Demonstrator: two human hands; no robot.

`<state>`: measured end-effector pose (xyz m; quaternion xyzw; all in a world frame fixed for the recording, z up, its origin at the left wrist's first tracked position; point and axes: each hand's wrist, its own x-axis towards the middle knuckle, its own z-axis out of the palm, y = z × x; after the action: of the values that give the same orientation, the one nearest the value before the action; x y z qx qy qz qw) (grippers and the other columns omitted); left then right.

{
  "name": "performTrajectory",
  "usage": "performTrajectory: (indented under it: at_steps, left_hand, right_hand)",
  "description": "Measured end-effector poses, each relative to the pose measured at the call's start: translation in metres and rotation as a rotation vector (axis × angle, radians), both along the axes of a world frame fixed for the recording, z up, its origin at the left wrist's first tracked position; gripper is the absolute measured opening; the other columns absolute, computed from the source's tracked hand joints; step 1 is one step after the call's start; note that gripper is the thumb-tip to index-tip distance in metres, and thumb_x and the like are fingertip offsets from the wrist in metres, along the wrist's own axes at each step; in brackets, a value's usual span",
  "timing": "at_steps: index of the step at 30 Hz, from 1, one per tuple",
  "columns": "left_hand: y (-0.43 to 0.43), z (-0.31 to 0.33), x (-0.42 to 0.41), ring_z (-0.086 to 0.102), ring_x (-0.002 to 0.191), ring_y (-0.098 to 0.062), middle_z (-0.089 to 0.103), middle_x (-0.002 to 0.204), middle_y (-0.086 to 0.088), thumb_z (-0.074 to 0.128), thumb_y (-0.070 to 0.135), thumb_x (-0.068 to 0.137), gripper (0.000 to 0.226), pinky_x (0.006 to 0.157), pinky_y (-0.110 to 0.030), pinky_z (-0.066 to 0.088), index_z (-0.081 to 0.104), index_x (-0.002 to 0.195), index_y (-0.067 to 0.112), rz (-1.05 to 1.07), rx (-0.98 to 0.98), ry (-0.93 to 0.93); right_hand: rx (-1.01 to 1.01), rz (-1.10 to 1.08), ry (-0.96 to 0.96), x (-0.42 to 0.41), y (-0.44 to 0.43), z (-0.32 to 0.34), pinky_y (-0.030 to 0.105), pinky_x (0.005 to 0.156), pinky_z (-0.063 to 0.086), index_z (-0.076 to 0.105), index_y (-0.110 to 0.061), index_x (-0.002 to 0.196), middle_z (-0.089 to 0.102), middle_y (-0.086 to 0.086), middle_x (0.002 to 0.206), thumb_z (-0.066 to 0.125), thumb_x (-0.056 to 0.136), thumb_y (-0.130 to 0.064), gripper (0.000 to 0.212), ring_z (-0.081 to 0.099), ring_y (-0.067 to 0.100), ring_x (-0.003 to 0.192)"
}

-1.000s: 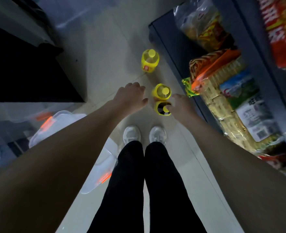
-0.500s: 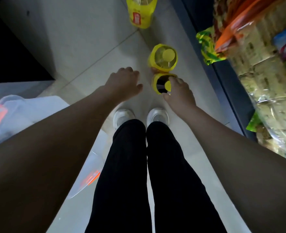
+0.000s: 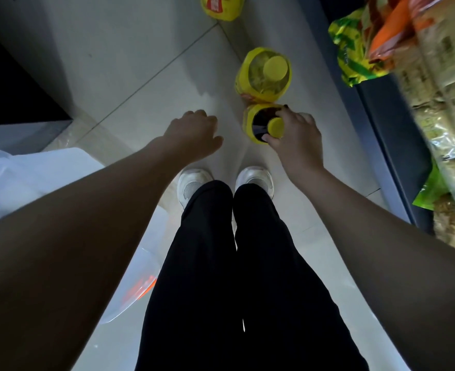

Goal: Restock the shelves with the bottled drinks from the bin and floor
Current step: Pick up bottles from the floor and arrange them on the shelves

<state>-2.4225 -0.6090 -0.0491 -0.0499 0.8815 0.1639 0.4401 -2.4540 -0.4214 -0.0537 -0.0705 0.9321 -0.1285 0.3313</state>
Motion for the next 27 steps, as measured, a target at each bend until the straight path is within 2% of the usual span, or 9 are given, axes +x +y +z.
performTrajectory:
  at_steps: [5, 12, 18, 23, 27]
  left_hand:
    - [-0.002, 0.015, 0.001, 0.047, 0.117, -0.032, 0.052, 0.123, -0.015, 0.045, 0.037, 0.094, 0.040, 0.095, -0.043, 0.043, 0.055, 0.121, 0.008, 0.029, 0.008, -0.014]
    - [-0.001, 0.051, 0.007, 0.047, 0.117, -0.030, 0.052, 0.124, -0.013, 0.046, 0.036, 0.094, 0.039, 0.096, -0.042, 0.042, 0.056, 0.121, 0.011, 0.059, 0.020, -0.016]
    - [-0.002, 0.102, 0.006, 0.047, 0.119, -0.029, 0.052, 0.126, -0.012, 0.047, 0.036, 0.094, 0.039, 0.097, -0.042, 0.042, 0.055, 0.122, 0.011, 0.093, 0.029, 0.030]
    - [-0.008, 0.156, 0.003, 0.050, 0.114, -0.030, 0.053, 0.123, -0.013, 0.046, 0.037, 0.094, 0.038, 0.094, -0.040, 0.045, 0.056, 0.119, 0.010, 0.096, 0.029, 0.103]
    - [-0.016, 0.205, 0.002, 0.051, 0.115, -0.032, 0.054, 0.122, -0.015, 0.046, 0.036, 0.094, 0.037, 0.095, -0.038, 0.044, 0.057, 0.117, 0.009, 0.077, 0.065, 0.175]
  right_hand:
    - [0.026, 0.044, -0.019, -0.010, 0.000, 0.010, 0.034, 0.087, 0.038, 0.053, -0.008, 0.124, 0.060, 0.013, 0.119, 0.063, 0.087, -0.030, 0.044, 0.049, 0.029, 0.116]
    - [0.022, 0.002, -0.047, -0.013, 0.006, 0.047, 0.035, 0.084, 0.040, 0.055, -0.009, 0.124, 0.064, 0.017, 0.112, 0.064, 0.085, -0.034, 0.047, 0.054, 0.033, 0.109]
    - [-0.028, -0.128, -0.015, -0.014, 0.009, 0.105, 0.034, 0.079, 0.042, 0.056, -0.011, 0.120, 0.065, 0.016, 0.108, 0.065, 0.084, -0.037, 0.046, 0.057, 0.032, 0.103]
    - [-0.091, -0.233, 0.061, -0.016, 0.003, 0.166, 0.030, 0.077, 0.042, 0.058, -0.017, 0.118, 0.064, 0.013, 0.109, 0.067, 0.082, -0.040, 0.044, 0.058, 0.030, 0.102]
    - [-0.197, -0.355, 0.180, -0.015, -0.004, 0.222, 0.034, 0.086, 0.045, 0.060, -0.017, 0.118, 0.065, 0.010, 0.111, 0.069, 0.080, -0.039, 0.045, 0.057, 0.030, 0.105]
